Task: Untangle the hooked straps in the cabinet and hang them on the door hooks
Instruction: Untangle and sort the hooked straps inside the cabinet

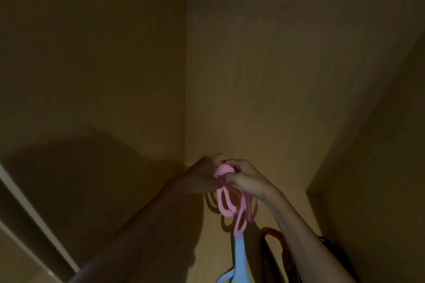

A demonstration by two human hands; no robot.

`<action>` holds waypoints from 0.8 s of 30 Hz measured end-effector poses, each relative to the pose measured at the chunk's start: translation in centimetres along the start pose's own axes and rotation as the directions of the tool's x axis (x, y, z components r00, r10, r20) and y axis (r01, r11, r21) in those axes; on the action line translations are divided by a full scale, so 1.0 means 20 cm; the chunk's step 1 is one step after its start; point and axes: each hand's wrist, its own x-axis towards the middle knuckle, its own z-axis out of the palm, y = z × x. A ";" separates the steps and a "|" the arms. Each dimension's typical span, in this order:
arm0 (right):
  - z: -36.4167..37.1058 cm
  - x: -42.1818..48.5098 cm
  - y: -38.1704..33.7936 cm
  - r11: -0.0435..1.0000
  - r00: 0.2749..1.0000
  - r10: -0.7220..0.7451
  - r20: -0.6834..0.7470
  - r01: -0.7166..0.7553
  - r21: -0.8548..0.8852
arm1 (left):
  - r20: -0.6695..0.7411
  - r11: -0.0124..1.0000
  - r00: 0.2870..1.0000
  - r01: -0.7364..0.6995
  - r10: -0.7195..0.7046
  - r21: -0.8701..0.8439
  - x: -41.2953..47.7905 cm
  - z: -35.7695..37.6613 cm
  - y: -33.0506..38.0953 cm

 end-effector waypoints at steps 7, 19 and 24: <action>-0.05 0.01 0.07 0.989 0.997 0.045 -0.070 -0.055 -0.140 | -0.137 0.984 0.983 -0.098 0.119 0.149 0.05 0.03 0.00; -0.01 -0.02 0.15 0.997 0.993 -0.076 -0.092 0.077 0.000 | -0.090 0.985 0.990 0.116 -0.105 0.127 0.05 0.03 0.00; 0.04 -0.06 0.21 0.986 0.990 -0.059 -0.131 0.079 0.150 | -0.116 0.967 0.977 0.154 -0.180 -0.204 0.06 0.02 0.01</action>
